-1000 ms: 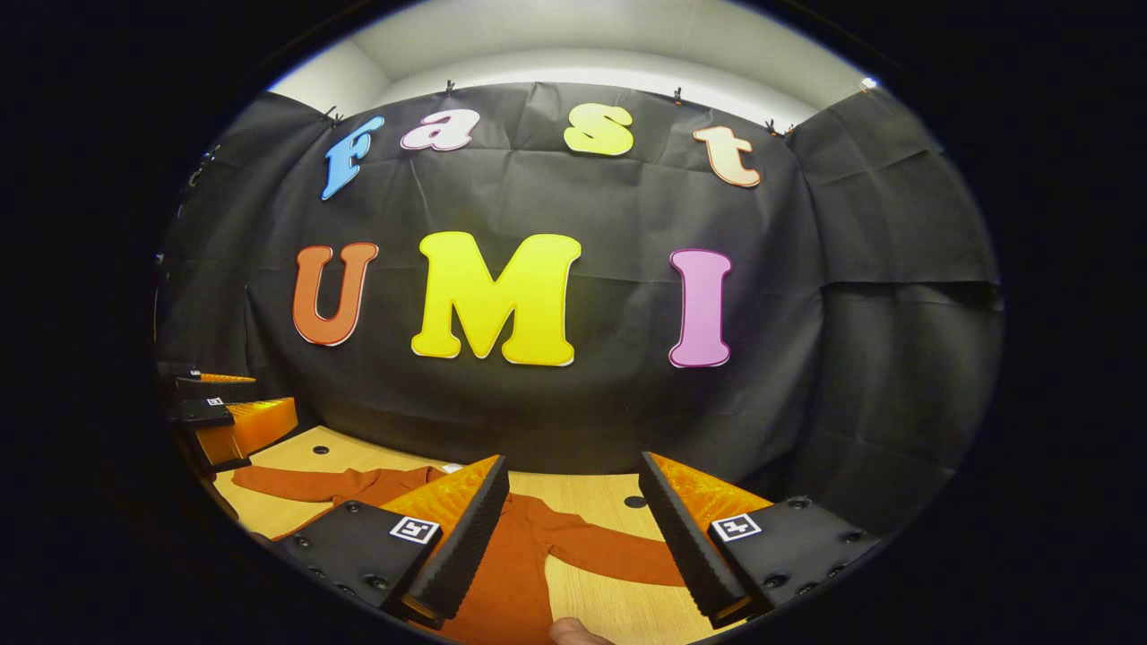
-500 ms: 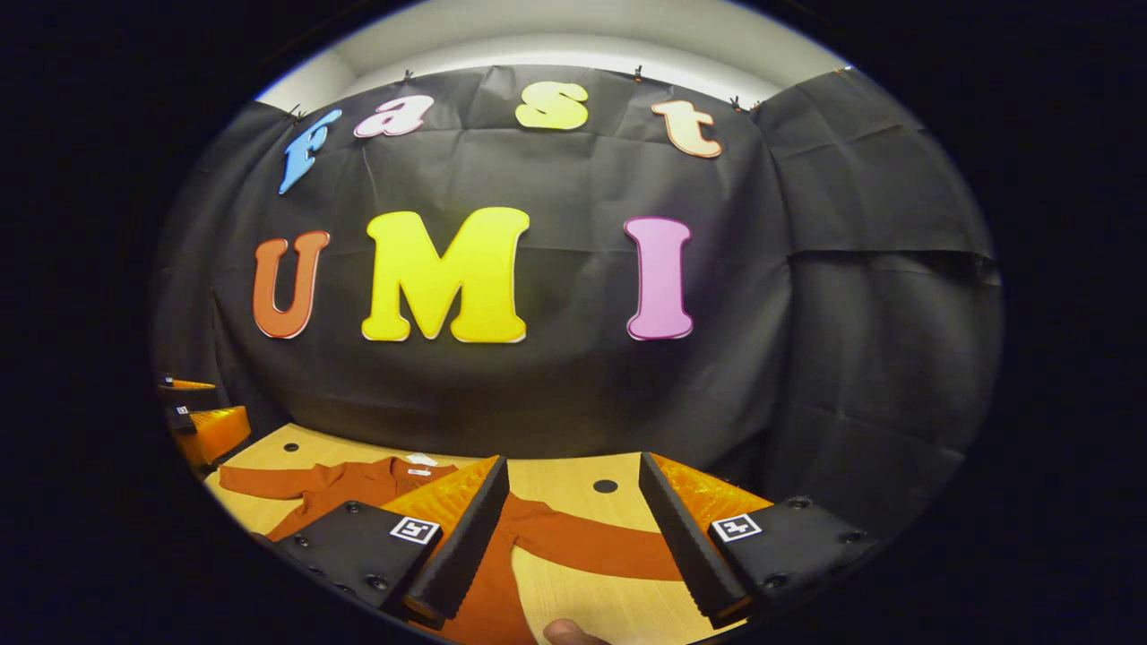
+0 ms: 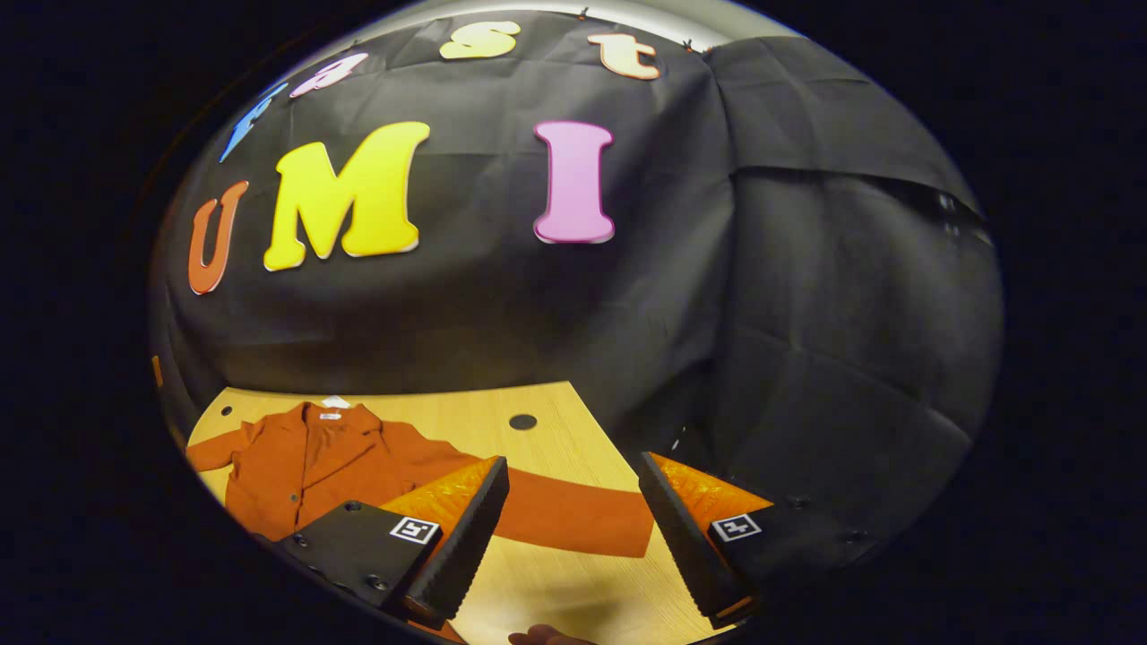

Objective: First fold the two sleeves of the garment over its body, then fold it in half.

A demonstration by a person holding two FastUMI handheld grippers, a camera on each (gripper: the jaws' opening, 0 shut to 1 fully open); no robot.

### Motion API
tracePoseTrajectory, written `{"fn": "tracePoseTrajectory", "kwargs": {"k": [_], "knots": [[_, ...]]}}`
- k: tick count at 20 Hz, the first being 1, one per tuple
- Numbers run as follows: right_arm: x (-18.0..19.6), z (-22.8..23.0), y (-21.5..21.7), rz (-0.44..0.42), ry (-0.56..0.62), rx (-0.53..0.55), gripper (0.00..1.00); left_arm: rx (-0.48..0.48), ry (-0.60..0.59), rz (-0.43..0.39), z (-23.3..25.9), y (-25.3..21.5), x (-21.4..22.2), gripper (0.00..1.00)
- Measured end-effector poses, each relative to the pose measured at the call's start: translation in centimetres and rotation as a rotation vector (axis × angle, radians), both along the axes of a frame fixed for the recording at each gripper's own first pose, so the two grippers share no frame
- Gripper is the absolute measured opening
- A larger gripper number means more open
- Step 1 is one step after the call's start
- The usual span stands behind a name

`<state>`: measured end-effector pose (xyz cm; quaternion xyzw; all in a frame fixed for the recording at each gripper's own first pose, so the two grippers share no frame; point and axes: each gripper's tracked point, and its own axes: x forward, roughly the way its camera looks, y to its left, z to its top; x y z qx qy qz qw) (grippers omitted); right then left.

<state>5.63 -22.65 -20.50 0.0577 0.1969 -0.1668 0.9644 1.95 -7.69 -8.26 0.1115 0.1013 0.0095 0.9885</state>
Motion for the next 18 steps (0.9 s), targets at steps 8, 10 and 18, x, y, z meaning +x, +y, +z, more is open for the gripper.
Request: {"fn": "tracePoseTrajectory", "kwargs": {"k": [8, 10, 18], "knots": [[2.5, -12.1, -7.3, -0.082, 0.251, 0.093, 0.94, 0.005, 0.077, 0.069, -2.5, -2.8, 0.0, 1.00], [2.7, -14.1, -8.2, -0.108, 0.307, 0.120, 0.94, 0.007, 0.085, 0.076, -3.0, -3.4, -0.4, 1.00], [4.1, -20.8, -9.0, -0.159, 0.500, 0.197, 0.94, 0.001, 0.107, 0.071, -3.9, -3.6, -0.8, 1.00]]}}
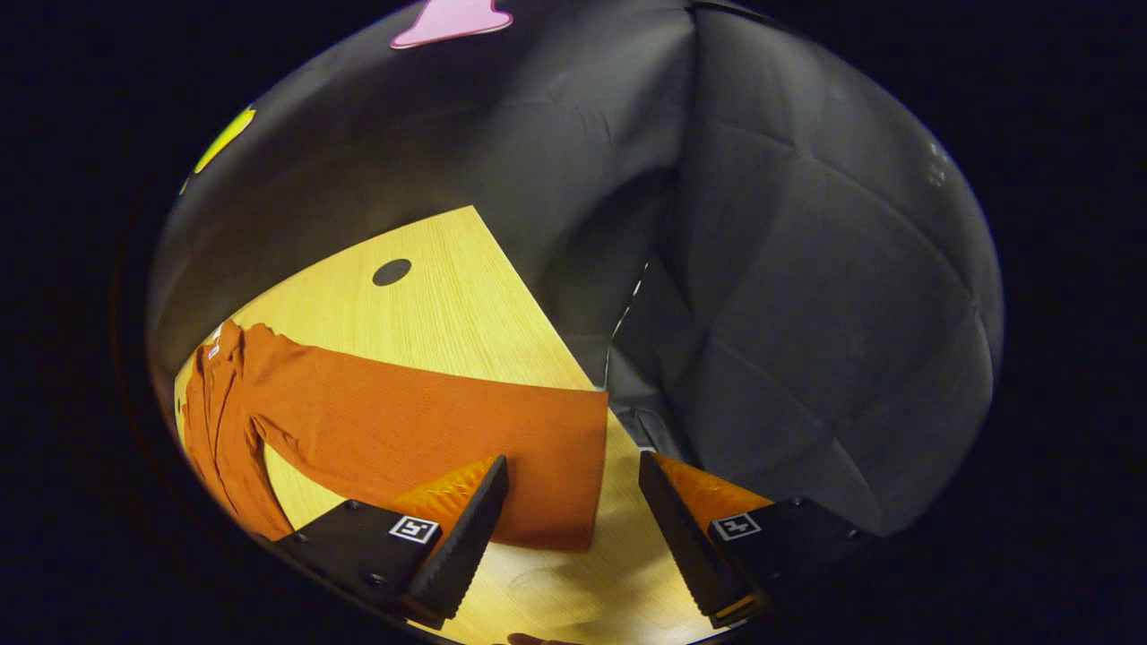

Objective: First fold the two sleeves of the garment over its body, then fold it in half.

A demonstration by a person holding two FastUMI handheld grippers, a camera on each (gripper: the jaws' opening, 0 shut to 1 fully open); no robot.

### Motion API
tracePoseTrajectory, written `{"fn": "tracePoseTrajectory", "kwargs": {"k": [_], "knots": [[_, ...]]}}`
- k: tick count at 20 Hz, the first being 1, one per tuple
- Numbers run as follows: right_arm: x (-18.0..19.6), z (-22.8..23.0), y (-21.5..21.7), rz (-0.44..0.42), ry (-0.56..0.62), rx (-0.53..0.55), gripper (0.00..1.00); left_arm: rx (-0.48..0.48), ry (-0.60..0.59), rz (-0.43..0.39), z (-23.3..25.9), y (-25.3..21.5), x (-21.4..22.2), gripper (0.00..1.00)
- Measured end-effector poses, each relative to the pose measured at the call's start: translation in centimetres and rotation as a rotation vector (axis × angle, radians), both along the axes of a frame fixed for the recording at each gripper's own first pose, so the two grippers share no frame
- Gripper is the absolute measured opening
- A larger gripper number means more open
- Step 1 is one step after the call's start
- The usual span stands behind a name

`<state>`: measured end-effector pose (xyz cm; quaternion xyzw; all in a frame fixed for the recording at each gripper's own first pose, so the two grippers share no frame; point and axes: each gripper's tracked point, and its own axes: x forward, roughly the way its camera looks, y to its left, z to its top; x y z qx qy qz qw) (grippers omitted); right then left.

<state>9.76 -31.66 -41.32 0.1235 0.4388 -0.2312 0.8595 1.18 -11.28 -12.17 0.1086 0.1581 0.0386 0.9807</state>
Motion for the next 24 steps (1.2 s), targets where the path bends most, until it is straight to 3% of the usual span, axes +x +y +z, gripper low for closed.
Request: {"fn": "tracePoseTrajectory", "kwargs": {"k": [4, 9, 12, 14, 16, 17, 19, 20, 23, 24], "knots": [[0.2, -1.2, 0.4, -0.008, 0.070, 0.016, 0.93, -0.020, 0.014, 0.015, -0.4, 1.7, -0.1, 1.00], [-0.1, -2.1, 0.3, -0.103, 0.128, 0.129, 0.94, -0.039, 0.044, 0.050, -1.2, 4.2, -0.4, 1.00], [0.7, -2.1, -0.3, -0.134, 0.171, 0.176, 0.84, -0.045, 0.051, 0.059, -1.3, 4.9, -0.3, 1.00], [0.9, -2.1, -0.2, -0.141, 0.209, 0.219, 0.84, -0.041, 0.052, 0.060, -1.5, 5.3, -0.3, 1.00], [1.3, -2.2, 0.2, -0.166, 0.245, 0.258, 0.55, -0.042, 0.058, 0.059, -1.5, 5.5, -0.2, 1.00], [1.6, -2.2, 0.5, -0.172, 0.255, 0.293, 0.50, -0.042, 0.060, 0.057, -1.6, 5.6, -0.2, 1.00], [2.1, -2.1, 1.4, -0.157, 0.276, 0.361, 0.50, -0.041, 0.060, 0.057, -1.6, 5.8, -0.2, 1.00], [2.0, -2.5, 1.4, -0.157, 0.297, 0.361, 0.56, -0.044, 0.062, 0.059, -1.7, 5.9, -0.3, 1.00], [1.9, -2.5, 1.0, -0.172, 0.342, 0.376, 0.22, -0.050, 0.073, 0.074, -2.0, 6.8, -0.5, 1.00], [2.1, -2.5, 1.0, -0.180, 0.348, 0.383, 0.24, -0.050, 0.078, 0.081, -2.3, 7.0, -0.5, 1.00]]}}
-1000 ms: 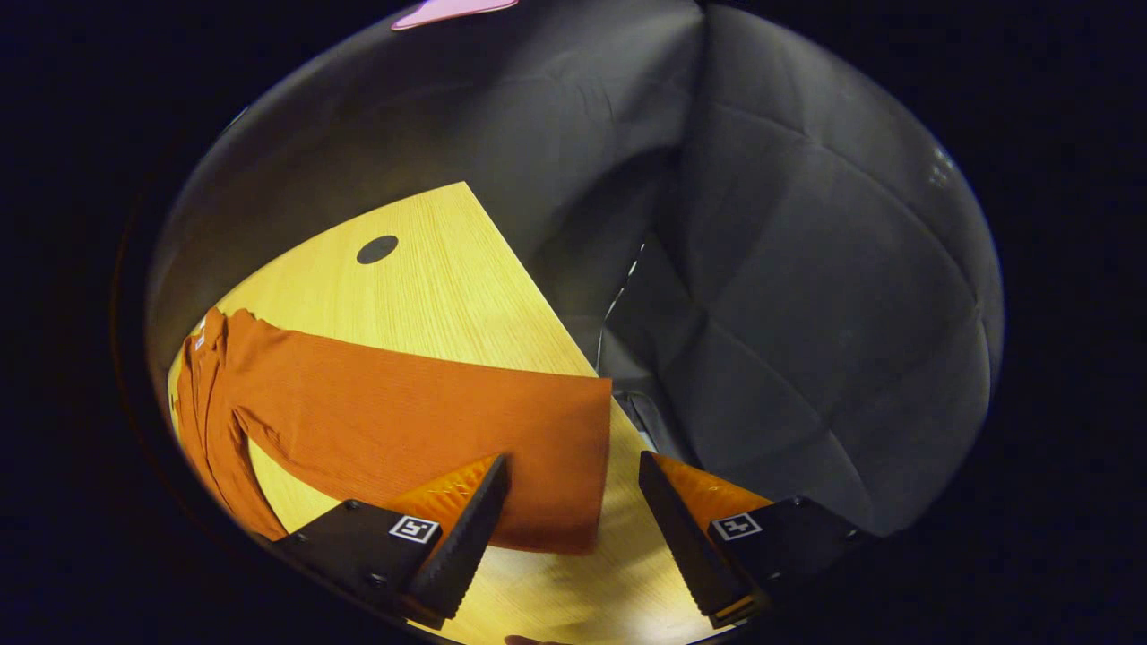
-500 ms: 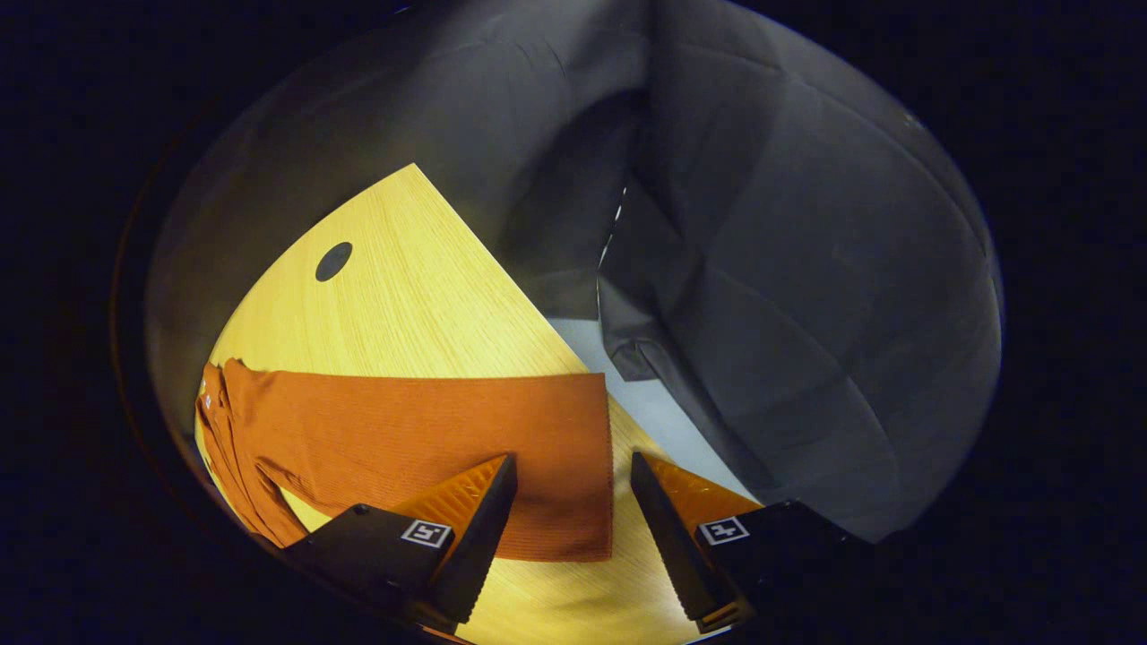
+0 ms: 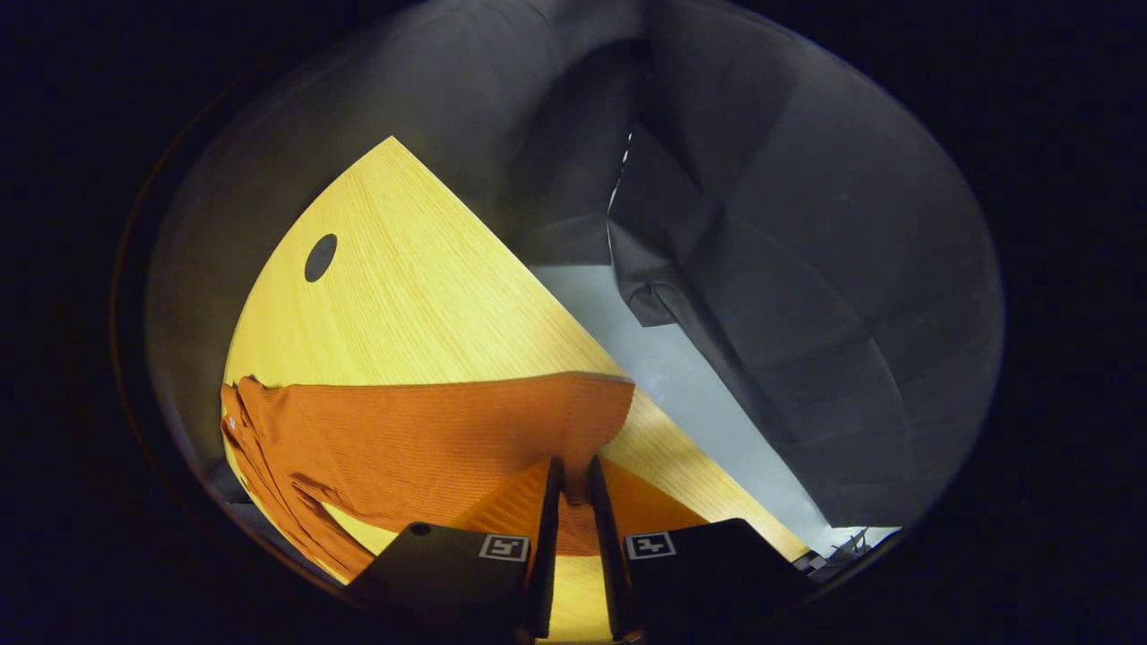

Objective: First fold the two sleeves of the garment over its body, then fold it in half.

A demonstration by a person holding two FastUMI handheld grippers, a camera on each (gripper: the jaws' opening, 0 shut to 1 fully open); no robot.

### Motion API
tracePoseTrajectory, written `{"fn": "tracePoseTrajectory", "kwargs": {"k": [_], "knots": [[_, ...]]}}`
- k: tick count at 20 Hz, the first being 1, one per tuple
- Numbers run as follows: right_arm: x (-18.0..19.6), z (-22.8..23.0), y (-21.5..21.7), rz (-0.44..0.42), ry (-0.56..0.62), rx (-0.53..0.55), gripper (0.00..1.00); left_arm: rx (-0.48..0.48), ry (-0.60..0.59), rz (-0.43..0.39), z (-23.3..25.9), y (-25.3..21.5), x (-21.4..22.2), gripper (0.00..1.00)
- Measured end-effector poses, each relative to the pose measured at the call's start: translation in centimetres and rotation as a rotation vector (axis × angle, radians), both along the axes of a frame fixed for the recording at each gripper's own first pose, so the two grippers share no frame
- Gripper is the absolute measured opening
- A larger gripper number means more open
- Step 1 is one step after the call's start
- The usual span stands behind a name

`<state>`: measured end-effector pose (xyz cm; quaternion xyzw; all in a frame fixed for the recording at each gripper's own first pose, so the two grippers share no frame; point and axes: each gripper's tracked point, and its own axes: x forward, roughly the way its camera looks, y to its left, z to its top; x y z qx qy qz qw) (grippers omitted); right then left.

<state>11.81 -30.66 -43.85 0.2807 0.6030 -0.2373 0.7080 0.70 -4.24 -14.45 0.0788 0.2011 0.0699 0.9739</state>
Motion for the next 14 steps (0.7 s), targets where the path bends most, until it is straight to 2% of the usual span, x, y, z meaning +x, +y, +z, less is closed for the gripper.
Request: {"fn": "tracePoseTrajectory", "kwargs": {"k": [4, 10, 12, 14], "knots": [[-0.2, 0.1, 0.0, 0.016, 0.017, 0.007, 0.24, -0.002, 0.003, 0.019, -0.1, 1.0, -0.4, 1.00], [0.0, 0.0, 0.0, -0.004, 0.025, 0.009, 0.23, 0.000, 0.002, 0.040, -0.1, 2.4, -0.8, 1.00], [-0.8, 0.9, -0.3, -0.020, 0.042, -0.020, 0.24, 0.004, -0.002, 0.041, 0.1, 2.6, -0.8, 1.00], [-0.4, 0.1, -0.5, -0.013, 0.051, -0.019, 0.06, 0.006, -0.007, 0.039, 0.2, 2.7, -0.8, 1.00]]}}
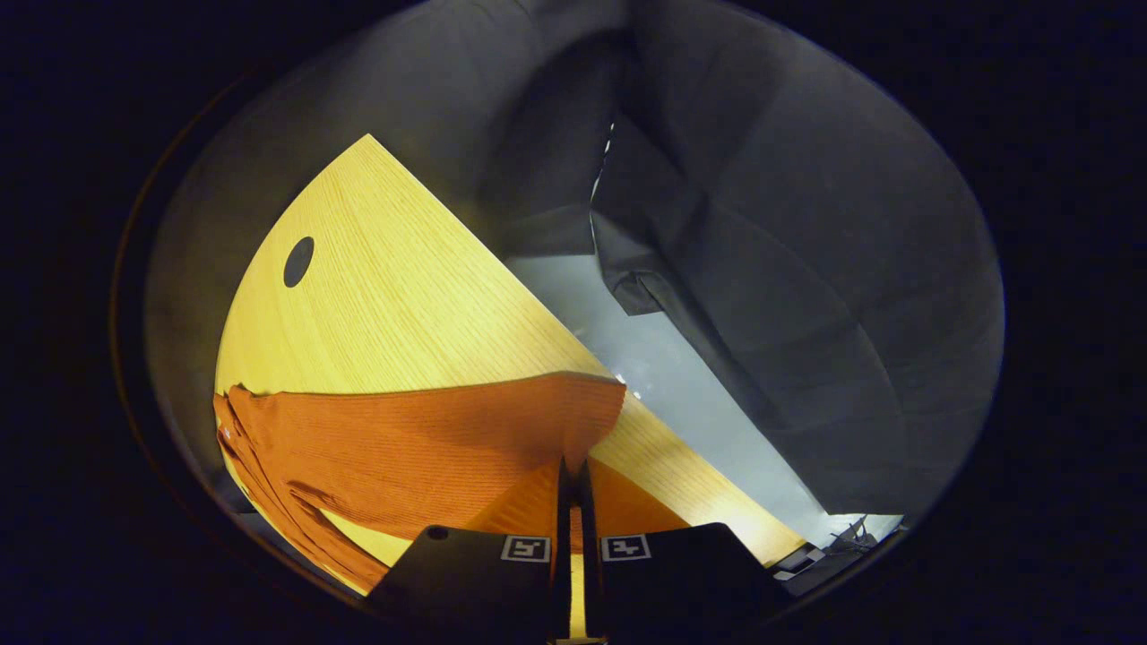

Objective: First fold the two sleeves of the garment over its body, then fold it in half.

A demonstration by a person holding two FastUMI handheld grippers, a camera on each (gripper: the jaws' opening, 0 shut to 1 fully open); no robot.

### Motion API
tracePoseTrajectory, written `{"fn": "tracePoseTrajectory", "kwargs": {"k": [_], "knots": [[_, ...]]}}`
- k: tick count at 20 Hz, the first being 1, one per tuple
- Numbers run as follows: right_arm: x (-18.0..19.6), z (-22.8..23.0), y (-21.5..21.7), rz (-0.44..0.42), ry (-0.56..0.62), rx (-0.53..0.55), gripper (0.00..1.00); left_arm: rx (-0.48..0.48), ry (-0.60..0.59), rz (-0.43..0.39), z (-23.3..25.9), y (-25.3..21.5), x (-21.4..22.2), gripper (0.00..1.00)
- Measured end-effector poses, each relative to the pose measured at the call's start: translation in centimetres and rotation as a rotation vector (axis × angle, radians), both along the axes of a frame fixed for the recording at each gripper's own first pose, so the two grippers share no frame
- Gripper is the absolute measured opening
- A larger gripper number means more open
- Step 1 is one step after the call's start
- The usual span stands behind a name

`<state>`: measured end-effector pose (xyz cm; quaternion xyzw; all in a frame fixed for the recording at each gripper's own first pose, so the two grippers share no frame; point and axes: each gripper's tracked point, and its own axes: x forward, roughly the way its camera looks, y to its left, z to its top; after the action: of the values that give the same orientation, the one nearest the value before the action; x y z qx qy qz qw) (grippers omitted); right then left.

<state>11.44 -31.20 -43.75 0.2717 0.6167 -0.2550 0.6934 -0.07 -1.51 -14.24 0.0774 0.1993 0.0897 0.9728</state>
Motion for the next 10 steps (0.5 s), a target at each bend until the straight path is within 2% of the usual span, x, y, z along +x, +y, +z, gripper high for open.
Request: {"fn": "tracePoseTrajectory", "kwargs": {"k": [5, 10], "knots": [[0.1, 0.6, 0.4, -0.006, -0.022, 0.010, 0.06, -0.002, -0.004, -0.014, 0.2, 0.3, -0.1, 1.00], [0.9, 4.3, 1.0, 0.011, -0.072, -0.009, 0.06, -0.020, -0.015, -0.028, 0.3, 0.7, -0.1, 1.00]]}}
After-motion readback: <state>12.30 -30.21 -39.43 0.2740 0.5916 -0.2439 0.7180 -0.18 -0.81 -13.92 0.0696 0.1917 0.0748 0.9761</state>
